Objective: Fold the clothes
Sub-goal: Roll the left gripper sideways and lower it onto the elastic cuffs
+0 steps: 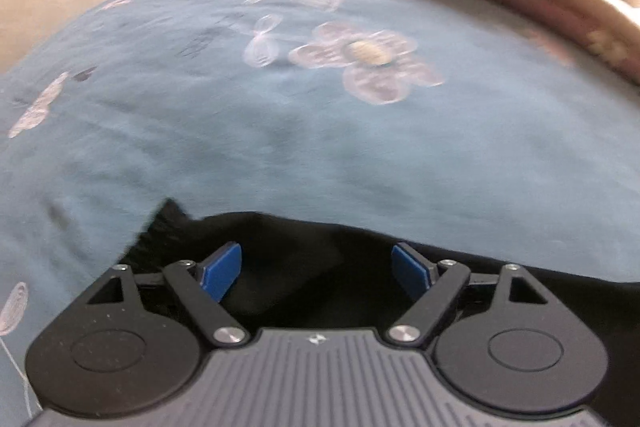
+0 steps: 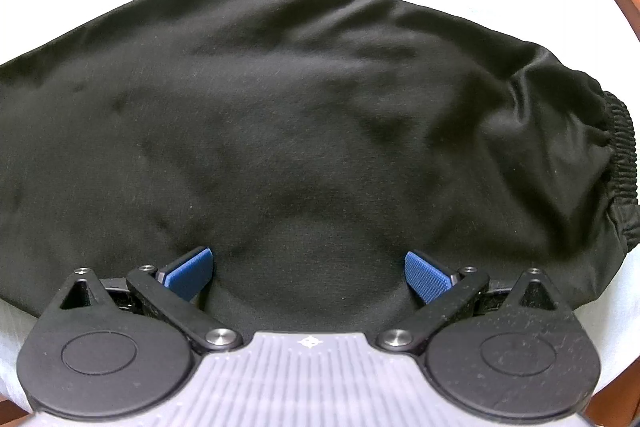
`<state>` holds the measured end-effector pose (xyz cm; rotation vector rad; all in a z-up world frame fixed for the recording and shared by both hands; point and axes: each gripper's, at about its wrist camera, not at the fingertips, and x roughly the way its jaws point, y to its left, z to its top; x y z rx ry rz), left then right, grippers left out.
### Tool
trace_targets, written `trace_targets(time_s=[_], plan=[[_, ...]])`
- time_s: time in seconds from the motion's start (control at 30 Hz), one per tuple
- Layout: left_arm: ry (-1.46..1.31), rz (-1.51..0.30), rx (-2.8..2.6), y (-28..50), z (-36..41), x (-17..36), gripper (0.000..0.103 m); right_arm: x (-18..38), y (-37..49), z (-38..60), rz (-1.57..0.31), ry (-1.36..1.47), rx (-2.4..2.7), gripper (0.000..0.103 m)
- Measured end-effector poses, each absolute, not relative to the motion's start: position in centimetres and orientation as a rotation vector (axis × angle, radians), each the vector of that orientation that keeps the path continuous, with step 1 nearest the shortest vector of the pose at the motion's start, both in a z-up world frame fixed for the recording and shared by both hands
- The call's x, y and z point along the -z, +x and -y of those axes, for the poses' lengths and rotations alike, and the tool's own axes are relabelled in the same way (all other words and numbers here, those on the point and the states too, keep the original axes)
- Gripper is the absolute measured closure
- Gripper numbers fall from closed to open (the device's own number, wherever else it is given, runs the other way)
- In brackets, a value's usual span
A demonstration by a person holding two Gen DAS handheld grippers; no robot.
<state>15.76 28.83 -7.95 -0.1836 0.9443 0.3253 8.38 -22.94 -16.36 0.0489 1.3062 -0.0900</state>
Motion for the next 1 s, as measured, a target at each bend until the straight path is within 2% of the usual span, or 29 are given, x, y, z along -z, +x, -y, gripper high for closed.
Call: trace_targets(time_s=[0.13,0.4,0.67,1.0], plan=[[-0.208,-0.956,-0.329,16.4,-30.3,9.0,0.02,16.8,8.5,23.1,-1.296,0.051,0.094,0.0],[-0.249,-0.91,-0.263,12.2,-28.1,5.3,0.02,17.5,9.6,23.5,-1.306,0.065,0.112,0.0],[-0.283,-0.98,-0.36,11.7,-30.1,8.7,0.021,18.3,10.3,23.9,-1.297,0.07,0.125,0.0],[-0.409,-0.813,-0.39,4.5,-31.9,2.0,0.021,17.6,13.0,24.5,-1.386,0.133,0.165,0.0]])
